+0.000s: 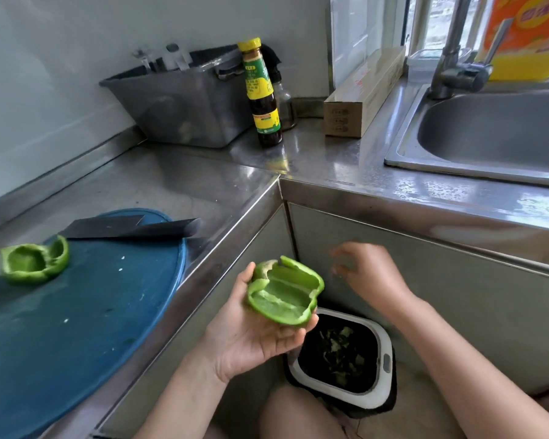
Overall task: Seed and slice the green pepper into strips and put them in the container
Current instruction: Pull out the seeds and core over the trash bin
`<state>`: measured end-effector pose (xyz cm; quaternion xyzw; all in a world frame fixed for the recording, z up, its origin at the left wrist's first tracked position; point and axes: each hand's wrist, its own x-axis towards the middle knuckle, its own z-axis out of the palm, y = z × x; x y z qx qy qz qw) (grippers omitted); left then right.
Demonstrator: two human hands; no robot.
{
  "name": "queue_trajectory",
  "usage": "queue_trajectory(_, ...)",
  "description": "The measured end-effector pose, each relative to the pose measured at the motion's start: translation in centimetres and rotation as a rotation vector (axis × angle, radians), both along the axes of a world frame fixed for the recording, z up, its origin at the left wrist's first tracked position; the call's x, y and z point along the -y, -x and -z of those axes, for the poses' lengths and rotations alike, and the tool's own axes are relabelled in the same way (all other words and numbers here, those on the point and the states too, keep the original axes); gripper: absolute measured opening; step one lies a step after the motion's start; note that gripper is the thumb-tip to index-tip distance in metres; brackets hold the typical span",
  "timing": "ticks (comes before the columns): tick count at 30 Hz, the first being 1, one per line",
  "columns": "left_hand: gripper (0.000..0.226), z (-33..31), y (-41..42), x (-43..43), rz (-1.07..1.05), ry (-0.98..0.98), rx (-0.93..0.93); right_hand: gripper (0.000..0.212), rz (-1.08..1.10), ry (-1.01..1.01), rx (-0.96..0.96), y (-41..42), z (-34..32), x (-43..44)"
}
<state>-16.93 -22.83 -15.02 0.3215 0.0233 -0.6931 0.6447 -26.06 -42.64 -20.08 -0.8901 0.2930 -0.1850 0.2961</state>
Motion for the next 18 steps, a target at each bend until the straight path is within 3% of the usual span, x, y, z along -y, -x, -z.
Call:
queue_trajectory(8,0.066,-6.9,0.4,-5.3,-0.05,0.087,0.374,0.016,-0.099,0.005,0.228,-0.3,-8.1,-3.8)
queue_trajectory(13,0.07,-10.8,-0.6,-9.7,-0.141,0.033,0.631,0.005,-0.215,0.147,0.353,-1.9,-13.2,-7.8)
queue_trajectory(18,0.071,-13.2,-3.3,-15.9,-0.251,-0.041,0.896,0.029,-0.343,0.164,0.277,-5.4,-16.1,-12.2)
